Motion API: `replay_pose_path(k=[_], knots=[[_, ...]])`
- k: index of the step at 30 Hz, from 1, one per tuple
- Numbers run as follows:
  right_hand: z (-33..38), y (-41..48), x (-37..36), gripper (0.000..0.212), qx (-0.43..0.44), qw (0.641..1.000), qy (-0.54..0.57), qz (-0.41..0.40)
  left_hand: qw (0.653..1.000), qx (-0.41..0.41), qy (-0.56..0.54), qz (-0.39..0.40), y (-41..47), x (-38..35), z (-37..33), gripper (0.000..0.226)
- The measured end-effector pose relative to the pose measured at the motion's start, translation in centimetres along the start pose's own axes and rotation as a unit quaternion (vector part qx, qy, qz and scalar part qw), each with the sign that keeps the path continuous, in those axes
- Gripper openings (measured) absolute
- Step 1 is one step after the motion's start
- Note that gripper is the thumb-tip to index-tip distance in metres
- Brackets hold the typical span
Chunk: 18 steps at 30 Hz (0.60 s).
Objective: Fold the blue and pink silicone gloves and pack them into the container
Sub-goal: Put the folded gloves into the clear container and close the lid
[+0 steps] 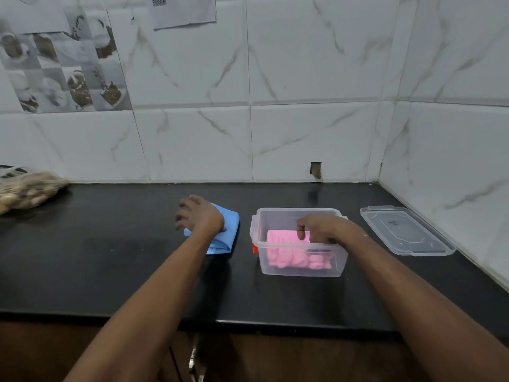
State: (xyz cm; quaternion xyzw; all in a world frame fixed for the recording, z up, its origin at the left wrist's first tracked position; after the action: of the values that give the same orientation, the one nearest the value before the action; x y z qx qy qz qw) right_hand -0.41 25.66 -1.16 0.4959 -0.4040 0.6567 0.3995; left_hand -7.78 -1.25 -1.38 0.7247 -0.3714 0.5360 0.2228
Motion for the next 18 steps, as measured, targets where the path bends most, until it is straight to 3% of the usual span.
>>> replay_pose_path(k=[3, 6, 11, 14, 16, 18], knots=[[0.0, 0.0, 0.0, 0.028, 0.002, 1.000, 0.004, -0.003, 0.987, -0.114, 0.064, -0.095, -0.5, -0.2, -1.7, 0.055], [0.1, -0.1, 0.1, 0.028, 0.004, 1.000, 0.006, -0.001, 0.981, -0.171, 0.087, -0.042, -0.6, -1.0, -1.9, 0.021], [0.1, -0.1, 0.1, 0.027, 0.004, 1.000, 0.007, 0.000, 0.972, -0.202, 0.115, 0.025, -1.4, -1.9, -2.4, 0.029], [0.2, -0.2, 0.1, 0.027, 0.001, 1.000, 0.009, -0.005, 0.973, -0.191, 0.124, 0.035, -1.6, -2.6, -2.4, 0.064], [0.2, -0.3, 0.1, 0.027, -0.001, 1.000, 0.014, -0.008, 0.975, -0.161, 0.150, 0.045, -1.7, -3.0, -2.2, 0.073], [0.3, -0.3, 0.2, 0.028, -0.003, 1.000, 0.016, -0.007, 0.979, -0.138, 0.142, 0.055, -1.2, -3.4, -2.4, 0.067]])
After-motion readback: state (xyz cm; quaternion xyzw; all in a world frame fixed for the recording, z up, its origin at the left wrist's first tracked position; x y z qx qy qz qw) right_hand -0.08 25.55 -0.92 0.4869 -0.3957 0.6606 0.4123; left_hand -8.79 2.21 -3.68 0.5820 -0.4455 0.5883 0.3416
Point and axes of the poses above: each hand's wrist, its own y-axis towards the middle knuckle, its own x-axis out of the back of the hand, z = x × y, the point moved 6 cm from there along y, towards the middle knuckle, and after that the axes turned 15 degrees about x, right-handed, at the moved point
